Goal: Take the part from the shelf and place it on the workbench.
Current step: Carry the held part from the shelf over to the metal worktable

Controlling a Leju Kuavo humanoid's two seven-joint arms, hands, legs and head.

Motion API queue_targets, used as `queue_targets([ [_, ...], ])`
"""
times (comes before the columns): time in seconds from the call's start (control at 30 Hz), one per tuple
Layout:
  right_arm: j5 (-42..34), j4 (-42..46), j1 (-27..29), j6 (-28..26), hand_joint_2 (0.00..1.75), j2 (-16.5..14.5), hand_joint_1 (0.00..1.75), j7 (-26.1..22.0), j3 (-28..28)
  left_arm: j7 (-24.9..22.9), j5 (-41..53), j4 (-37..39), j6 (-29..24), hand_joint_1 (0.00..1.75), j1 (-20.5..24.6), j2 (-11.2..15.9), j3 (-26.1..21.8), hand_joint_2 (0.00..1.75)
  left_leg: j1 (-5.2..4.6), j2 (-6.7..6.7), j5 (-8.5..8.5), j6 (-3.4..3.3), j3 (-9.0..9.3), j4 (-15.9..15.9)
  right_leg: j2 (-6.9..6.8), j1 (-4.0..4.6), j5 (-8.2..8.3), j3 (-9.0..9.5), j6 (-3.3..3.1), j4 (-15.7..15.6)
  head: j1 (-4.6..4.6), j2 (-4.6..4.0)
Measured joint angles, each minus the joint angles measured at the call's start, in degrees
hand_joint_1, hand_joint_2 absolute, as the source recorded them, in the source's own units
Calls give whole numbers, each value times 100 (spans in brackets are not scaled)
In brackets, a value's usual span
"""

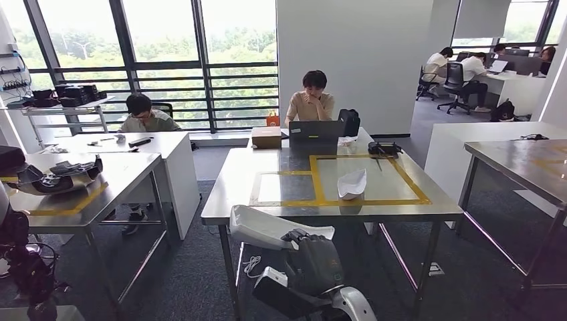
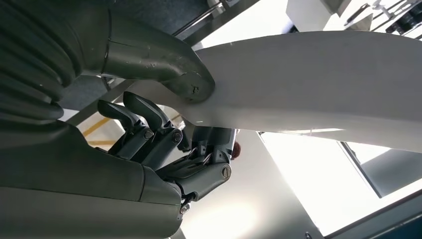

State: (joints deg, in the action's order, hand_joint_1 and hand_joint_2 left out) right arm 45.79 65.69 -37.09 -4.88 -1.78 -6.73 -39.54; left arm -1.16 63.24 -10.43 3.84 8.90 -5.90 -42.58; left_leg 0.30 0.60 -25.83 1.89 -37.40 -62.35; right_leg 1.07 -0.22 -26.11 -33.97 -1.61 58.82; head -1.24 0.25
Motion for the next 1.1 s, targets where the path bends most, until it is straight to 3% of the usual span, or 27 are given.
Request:
queue_targets([
  [0.07, -1, -3, -1, 10, 175, -5, 175, 2, 0, 1, -5, 4, 1, 0, 3, -1, -13, 175, -17, 20, 99, -60, 112, 328, 21, 12, -40, -4, 60, 9, 4, 2],
  [0.2, -6, -10, -13, 21, 175, -5, 175, 3, 3, 4, -15, 1, 0, 0, 8, -14, -19, 175, 11, -2, 124, -202, 175, 364, 18, 24, -171, -59, 184, 145, 7, 11],
  [0.23, -9, -11, -23, 21, 175, -5, 175, 3, 4, 7, -15, -3, 0, 0, 15, -16, -19, 175, 22, -14, 119, -234, 193, 378, 0, 23, -302, -171, 214, 382, 5, 14],
  [0.3, -14, -18, -25, 24, 175, -5, 175, 2, 4, 11, -16, -8, 0, 0, 25, -13, -19, 175, 20, -36, 94, -286, 206, 372, -36, 14, -624, -567, 252, 1145, 1, 15],
  [0.33, -16, -25, -16, 26, 175, -3, 175, 4, 4, 11, -16, -8, 0, 0, 25, -14, -20, 175, 17, -47, 81, -298, 209, 364, -41, 11, -721, -768, 262, 1494, -1, 16],
  [0.37, -17, -32, -4, 28, 175, -1, 175, 6, 4, 11, -16, -8, 0, 0, 23, -14, -20, 175, 14, -56, 67, -303, 212, 354, -44, 12, -715, -889, 262, 1665, 0, 16],
  [0.4, -17, -38, 3, 29, 175, 2, 175, 8, 4, 12, -16, -8, 1, 0, 23, -15, -21, 175, 12, -65, 53, -304, 218, 344, -49, 13, -603, -900, 254, 1614, -1, 17],
  [0.43, -17, -42, 4, 29, 175, 3, 175, 8, 4, 13, -16, -8, 1, 0, 24, -16, -21, 175, 9, -71, 37, -299, 232, 335, -61, 17, -402, -788, 234, 1330, -2, 17],
  [0.47, -17, -43, 0, 29, 175, 3, 175, 7, 4, 13, -16, -8, 1, 0, 26, -17, -21, 175, 5, -77, 20, -291, 250, 329, -92, 26, -182, -591, 202, 900, -1, 17],
  [0.53, -18, -43, -18, 30, 175, 1, 175, 4, 4, 14, -16, -8, 1, 0, 31, -21, -21, 175, -21, -90, -13, -253, 275, 315, -160, 63, 64, -250, 144, 193, -1, 17],
  [0.6, -20, -43, -28, 31, 175, -2, 175, 4, 4, 14, -15, -8, 3, 0, 32, -24, -21, 175, -36, -113, -25, -200, 284, 319, -171, 88, 74, -159, 113, 9, 1, 17],
  [0.7, -30, -43, -31, 29, 175, -5, 175, 8, 5, 15, -12, -11, 18, 0, 40, -23, -21, 175, -33, -127, -104, -101, 268, 244, -121, 44, 118, -115, 36, -58, 7, 17],
  [0.77, -34, -43, -34, 29, 175, -10, 175, 8, 7, 16, -7, -12, 26, 0, 47, -22, -21, 175, -9, -93, -381, -32, 43, -247, -103, 4, 137, -82, -4, -95, 16, 17],
  [0.83, -35, -46, -19, 31, 175, -11, 175, 9, 7, 15, 0, -9, 33, 0, 44, -23, -21, 175, 23, -83, -686, 28, -313, -984, -78, -7, 136, -80, -14, -93, 24, 17],
  [0.87, -35, -48, -5, 31, 175, -10, 175, 10, 7, 15, 2, -8, 33, 0, 40, -22, -21, 175, 38, -83, -722, 50, -426, -1198, -61, -12, 134, -80, -12, -89, 24, 17],
  [0.9, -35, -49, 4, 30, 175, -10, 175, 11, 7, 14, 4, -9, 33, 0, 38, -19, -21, 175, 49, -83, -644, 67, -435, -1194, -42, -19, 130, -79, -7, -82, 25, 17],
  [0.93, -35, -49, 10, 29, 175, -11, 175, 11, 7, 14, 7, -9, 33, 0, 38, -16, -21, 175, 62, -81, -474, 80, -333, -967, -23, -31, 122, -78, 6, -69, 25, 17],
  [1.0, -34, -49, 11, 21, 175, -15, 175, 14, 7, 15, 15, -9, 33, 0, 46, -11, -21, 175, 83, -40, -130, 99, 55, -192, 13, -48, 88, -87, 63, -16, 27, 17],
  [1.07, -30, -48, 11, 10, 175, -20, 175, 21, 13, 15, 22, -7, 34, 0, 57, -14, -21, 175, 81, 12, -32, 47, 281, 245, 46, -45, 67, -114, 139, 32, 29, 17],
  [1.1, -25, -47, 12, 6, 175, -21, 175, 26, 16, 15, 25, -6, 34, 0, 61, -16, -21, 175, 66, 24, -58, -1, 294, 264, 60, -39, 72, -126, 175, 32, 29, 17],
])
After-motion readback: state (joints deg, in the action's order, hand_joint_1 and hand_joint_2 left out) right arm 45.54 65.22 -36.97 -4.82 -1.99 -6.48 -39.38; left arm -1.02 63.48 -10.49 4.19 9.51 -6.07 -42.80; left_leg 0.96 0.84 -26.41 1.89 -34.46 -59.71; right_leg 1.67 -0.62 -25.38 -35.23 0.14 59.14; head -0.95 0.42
